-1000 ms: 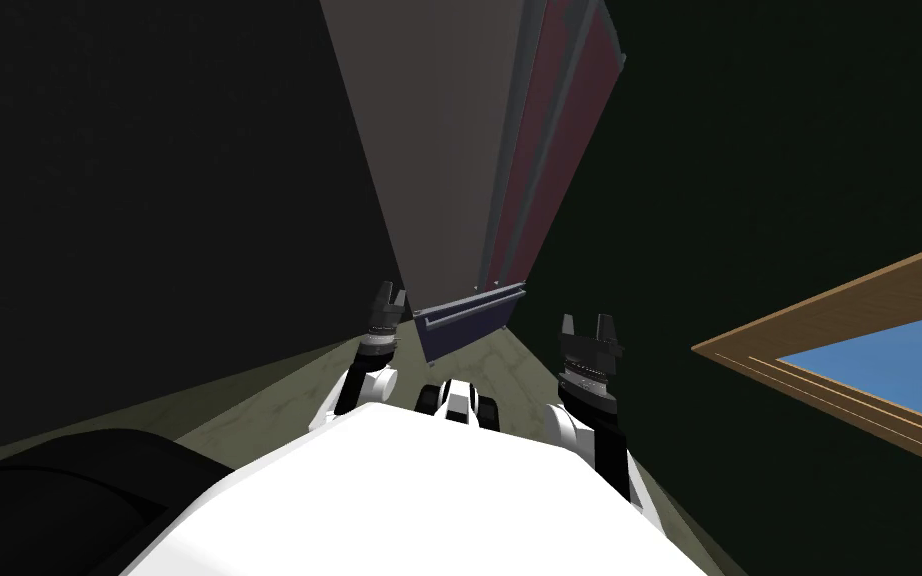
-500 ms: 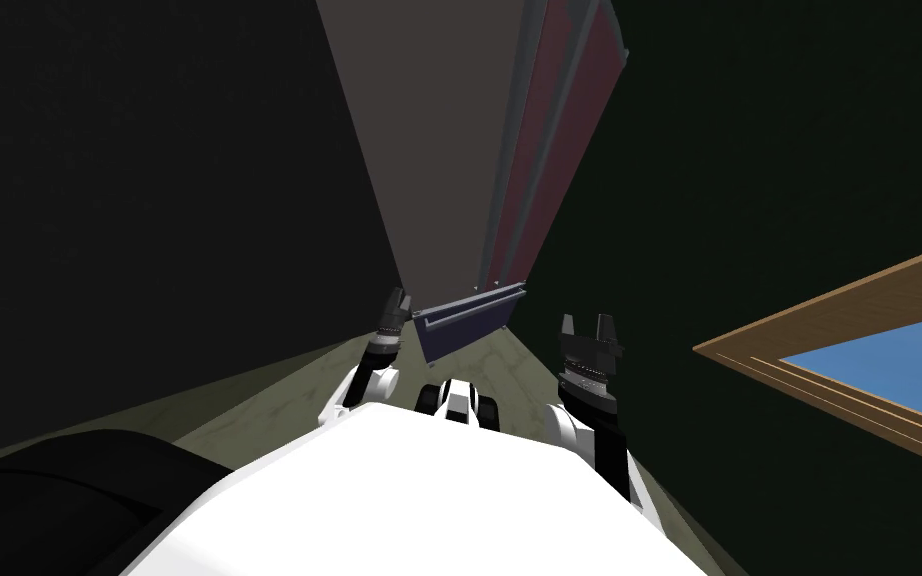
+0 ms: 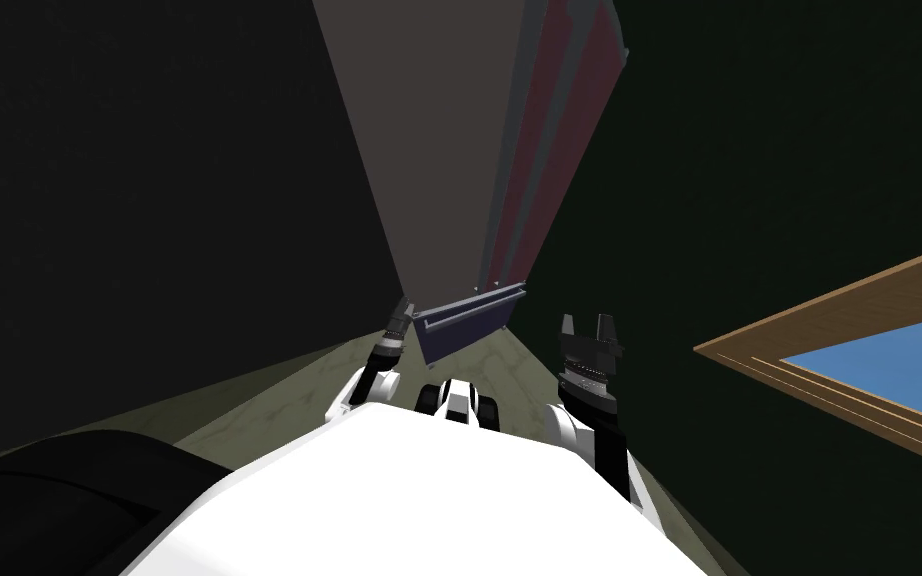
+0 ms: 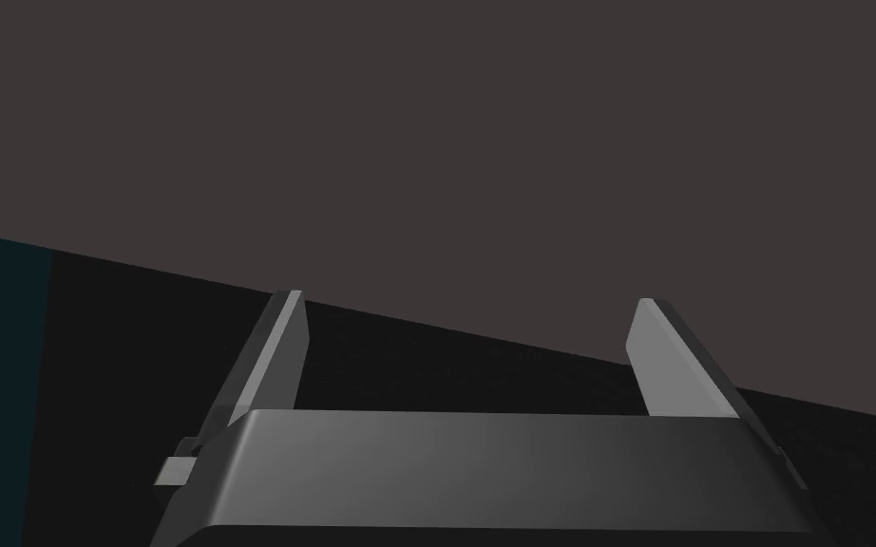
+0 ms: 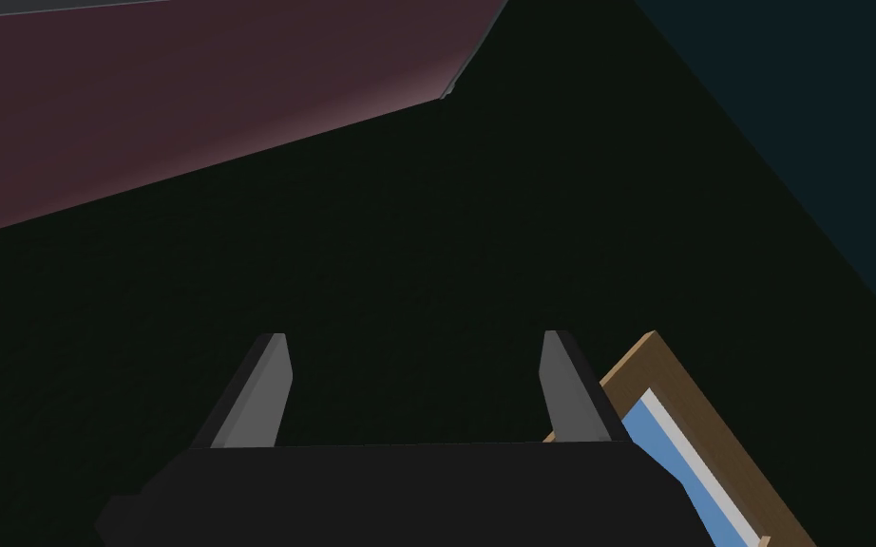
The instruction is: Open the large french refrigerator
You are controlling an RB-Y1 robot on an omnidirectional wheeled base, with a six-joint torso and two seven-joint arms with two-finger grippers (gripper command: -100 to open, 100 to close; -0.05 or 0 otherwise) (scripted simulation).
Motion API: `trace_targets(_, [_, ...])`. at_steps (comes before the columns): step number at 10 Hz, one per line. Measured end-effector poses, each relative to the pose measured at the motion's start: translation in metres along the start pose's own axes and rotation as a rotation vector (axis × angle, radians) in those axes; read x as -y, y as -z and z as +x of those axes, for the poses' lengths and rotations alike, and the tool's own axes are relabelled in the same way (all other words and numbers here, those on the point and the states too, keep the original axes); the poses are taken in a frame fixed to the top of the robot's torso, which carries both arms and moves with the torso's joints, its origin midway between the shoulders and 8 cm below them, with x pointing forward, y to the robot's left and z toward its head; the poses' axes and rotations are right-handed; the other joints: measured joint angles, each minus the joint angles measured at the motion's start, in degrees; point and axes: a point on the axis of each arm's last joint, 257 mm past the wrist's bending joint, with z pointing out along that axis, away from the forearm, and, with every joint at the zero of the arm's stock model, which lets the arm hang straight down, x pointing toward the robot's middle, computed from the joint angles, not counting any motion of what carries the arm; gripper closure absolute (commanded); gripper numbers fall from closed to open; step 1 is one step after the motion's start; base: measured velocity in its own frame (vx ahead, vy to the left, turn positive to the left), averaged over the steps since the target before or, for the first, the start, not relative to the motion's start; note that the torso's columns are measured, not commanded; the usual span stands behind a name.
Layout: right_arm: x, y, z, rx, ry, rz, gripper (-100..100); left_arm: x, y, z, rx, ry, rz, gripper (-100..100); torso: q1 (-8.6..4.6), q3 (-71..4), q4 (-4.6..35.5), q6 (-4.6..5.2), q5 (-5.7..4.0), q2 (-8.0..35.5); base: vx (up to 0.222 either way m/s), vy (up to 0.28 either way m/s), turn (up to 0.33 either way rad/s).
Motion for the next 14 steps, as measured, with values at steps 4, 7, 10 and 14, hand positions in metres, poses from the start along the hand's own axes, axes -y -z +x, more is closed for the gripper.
trace_targets(4, [0.000,0.000,0.000,0.000,0.000,0.000,0,-0.040,0.007,0.009,-0.022,-0.008,-0.078,-100,0.02,0.0,0.0,0.00,0.01,0.0,0.016,0.011,-0.011])
trace_targets(7, [0.000,0.000,0.000,0.000,0.000,0.000,0,-0.068,0.015,0.014,-0.036,-0.012,-0.133,-100,0.01,0.0,0.0,0.01,0.00,0.0,0.018,0.010,-0.017])
trace_targets(10, [0.000,0.000,0.000,0.000,0.000,0.000,0,-0.100,0.030,0.019,-0.050,-0.015,-0.198,-100,0.01,0.0,0.0,0.00,0.00,0.0,0.018,0.011,-0.014])
trace_targets(14, [0.000,0.000,0.000,0.000,0.000,0.000,0,-0.138,0.046,0.025,-0.069,-0.018,-0.284,-100,-0.01,0.0,0.0,0.00,0.00,0.0,0.018,0.012,-0.015])
